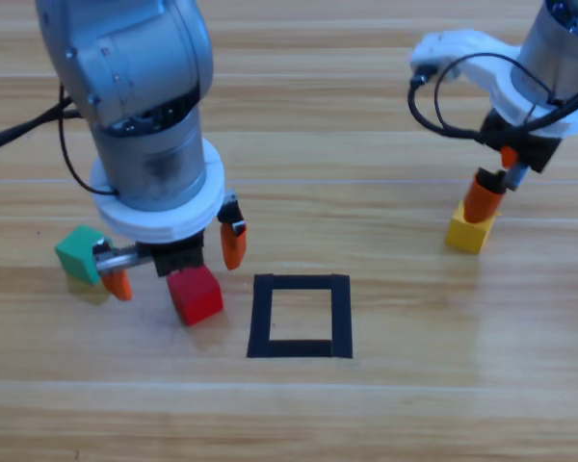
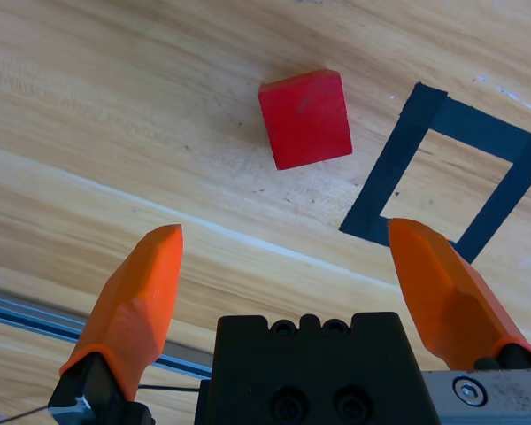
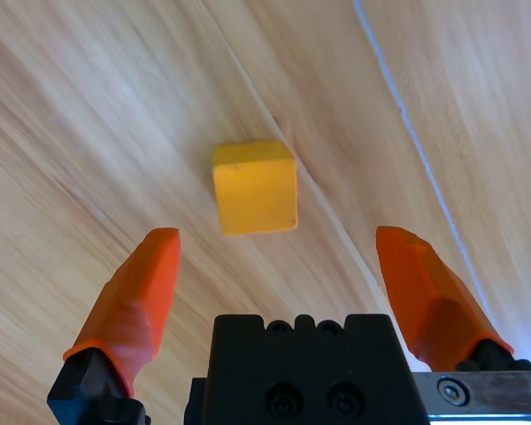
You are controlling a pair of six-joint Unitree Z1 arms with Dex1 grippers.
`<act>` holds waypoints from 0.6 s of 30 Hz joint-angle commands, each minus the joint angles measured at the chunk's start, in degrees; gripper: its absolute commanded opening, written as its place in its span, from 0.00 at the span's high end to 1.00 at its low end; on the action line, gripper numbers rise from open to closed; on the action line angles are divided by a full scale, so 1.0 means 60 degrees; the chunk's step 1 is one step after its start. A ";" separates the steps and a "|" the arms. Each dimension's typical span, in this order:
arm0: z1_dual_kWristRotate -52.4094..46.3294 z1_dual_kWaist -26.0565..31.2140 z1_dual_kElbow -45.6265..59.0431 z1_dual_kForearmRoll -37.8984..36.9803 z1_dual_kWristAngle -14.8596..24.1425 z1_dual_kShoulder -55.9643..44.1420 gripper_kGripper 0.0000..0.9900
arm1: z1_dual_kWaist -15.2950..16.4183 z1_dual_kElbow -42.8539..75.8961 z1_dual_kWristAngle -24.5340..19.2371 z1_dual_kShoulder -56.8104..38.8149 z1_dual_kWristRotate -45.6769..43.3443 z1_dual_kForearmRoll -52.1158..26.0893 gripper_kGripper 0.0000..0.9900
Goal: Stack the blocks in the rectangular block: red at the bottom, yellow in the middle, green on top
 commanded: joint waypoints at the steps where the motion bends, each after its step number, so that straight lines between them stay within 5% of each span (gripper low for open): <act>1: -0.0712 0.0292 -0.0268 0.0097 -0.0096 0.0672 0.01 | -0.0348 -0.0534 0.0304 0.1450 -0.0366 0.0783 0.01; 9: -0.1020 0.0878 -0.0708 0.0097 -0.0418 0.1507 0.02 | -0.0348 -0.0666 0.0714 0.1904 -0.0645 0.0783 0.03; 18: -0.0859 0.1478 -0.0620 0.0009 -0.0784 0.1683 0.03 | -0.0348 -0.1516 0.0597 0.2607 -0.0747 0.1164 0.17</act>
